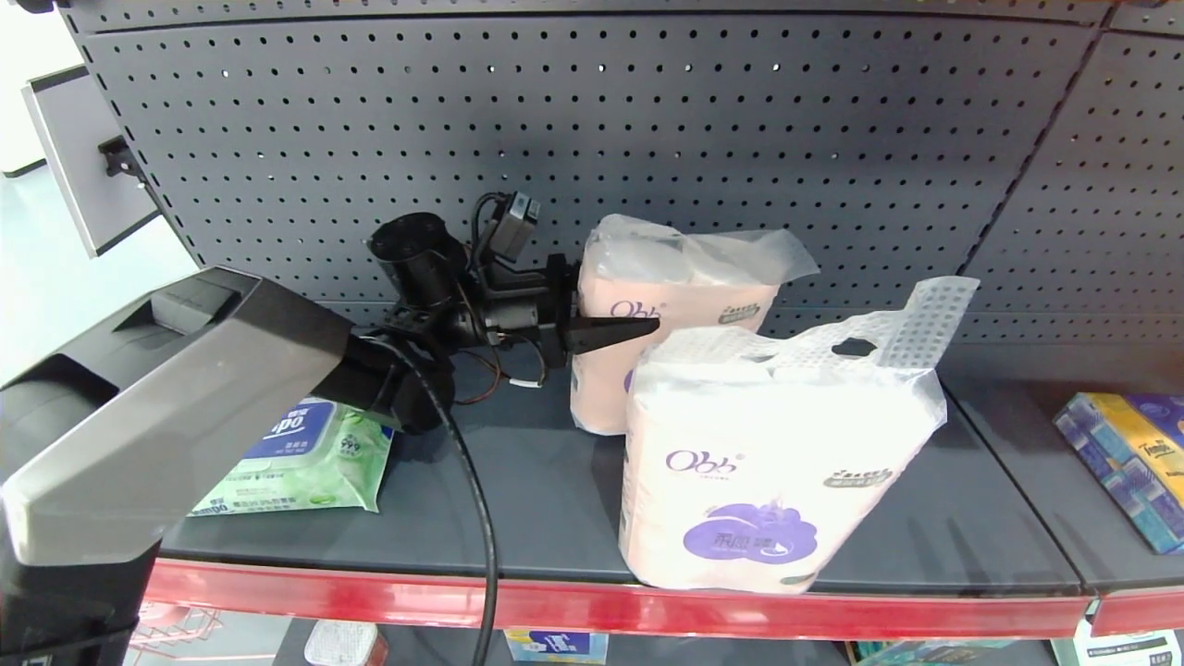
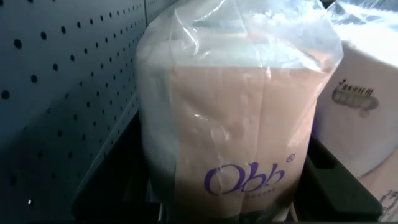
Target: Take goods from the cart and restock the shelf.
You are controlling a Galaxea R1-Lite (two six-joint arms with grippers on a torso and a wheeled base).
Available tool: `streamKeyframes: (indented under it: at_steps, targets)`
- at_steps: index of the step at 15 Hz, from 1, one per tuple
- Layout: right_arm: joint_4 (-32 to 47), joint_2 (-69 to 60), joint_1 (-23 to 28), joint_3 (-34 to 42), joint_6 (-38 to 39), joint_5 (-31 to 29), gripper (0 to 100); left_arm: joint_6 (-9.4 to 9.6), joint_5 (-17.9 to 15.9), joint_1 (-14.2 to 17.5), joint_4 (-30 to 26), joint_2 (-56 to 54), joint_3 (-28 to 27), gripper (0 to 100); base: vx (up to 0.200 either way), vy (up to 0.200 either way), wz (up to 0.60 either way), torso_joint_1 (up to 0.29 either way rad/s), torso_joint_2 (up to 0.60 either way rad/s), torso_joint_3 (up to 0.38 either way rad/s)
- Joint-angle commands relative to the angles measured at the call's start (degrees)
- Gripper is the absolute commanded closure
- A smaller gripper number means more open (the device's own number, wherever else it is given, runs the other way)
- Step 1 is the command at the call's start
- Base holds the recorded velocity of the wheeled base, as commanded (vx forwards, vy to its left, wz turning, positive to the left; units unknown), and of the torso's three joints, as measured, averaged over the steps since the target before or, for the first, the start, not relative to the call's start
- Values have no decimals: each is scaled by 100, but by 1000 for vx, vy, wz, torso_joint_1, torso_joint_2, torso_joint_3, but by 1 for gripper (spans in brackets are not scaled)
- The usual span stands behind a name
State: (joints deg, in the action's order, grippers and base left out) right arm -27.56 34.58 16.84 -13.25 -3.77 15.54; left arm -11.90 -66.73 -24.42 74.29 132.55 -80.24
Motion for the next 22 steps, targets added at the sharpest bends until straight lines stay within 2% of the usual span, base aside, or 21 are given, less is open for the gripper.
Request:
streamKeyframes:
  at_steps: [1, 6, 7, 10, 11, 13, 14, 15, 22]
  targets:
    - [-3, 22, -5, -2, -1, 1, 0, -6, 2, -2, -2, 105, -27, 100, 0, 0, 0, 0, 0, 0]
    - [-3, 22, -5, -11, -1, 1, 0, -93, -59, -10, 7, 166, -194, 100, 0, 0, 0, 0, 0, 0]
    - [-3, 22, 4, -11, -1, 1, 0, -93, -200, -2, 7, 166, -185, 0, 0, 0, 0, 0, 0, 0]
    - [-3, 22, -5, -11, -1, 1, 0, -137, -305, -2, 147, 140, -159, 0, 0, 0, 0, 0, 0, 0]
    - [-3, 31, -5, -11, -1, 1, 0, -269, -314, 16, 314, 113, -62, 0, 0, 0, 0, 0, 0, 0]
    - [-3, 31, -5, -11, -1, 1, 0, -840, -314, 25, 921, -1, 289, 0, 0, 0, 0, 0, 0, 0]
    - [-3, 31, -5, -11, -1, 1, 0, -858, -314, 25, 938, -10, 307, 0, 0, 0, 0, 0, 0, 0]
    - [-3, 31, -5, -2, -1, 1, 0, -1183, -305, 60, 1334, -142, 667, 0, 0, 0, 0, 0, 0, 0]
    - [-3, 31, -5, -20, -1, 19, 0, -1183, -305, 359, 1571, -563, 1590, 0, 0, 0, 0, 0, 0, 0]
